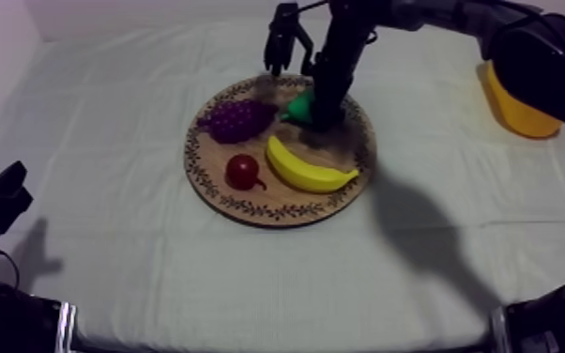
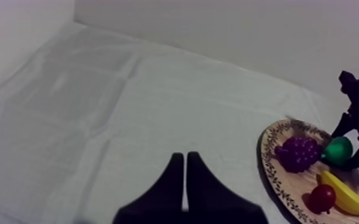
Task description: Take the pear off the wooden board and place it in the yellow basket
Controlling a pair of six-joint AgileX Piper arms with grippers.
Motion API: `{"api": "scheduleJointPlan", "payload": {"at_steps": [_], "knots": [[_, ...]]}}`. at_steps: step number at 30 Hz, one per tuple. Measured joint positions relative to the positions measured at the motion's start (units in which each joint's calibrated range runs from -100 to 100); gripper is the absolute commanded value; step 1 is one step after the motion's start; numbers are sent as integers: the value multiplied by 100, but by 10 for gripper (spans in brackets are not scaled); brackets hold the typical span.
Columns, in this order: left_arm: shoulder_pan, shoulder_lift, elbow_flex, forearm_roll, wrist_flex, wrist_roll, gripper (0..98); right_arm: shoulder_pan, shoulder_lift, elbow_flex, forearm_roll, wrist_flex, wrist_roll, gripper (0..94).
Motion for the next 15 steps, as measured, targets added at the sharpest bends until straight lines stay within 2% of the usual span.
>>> {"api": "scheduleJointPlan", "payload": {"at_steps": [7, 15], "knots": [[0, 0, 0, 0, 0, 0, 1, -83, 70, 35, -58, 0, 73, 749], [0, 0, 0, 0, 0, 0, 1, -65, 193, -146, -84, 125, 84, 512]]}}
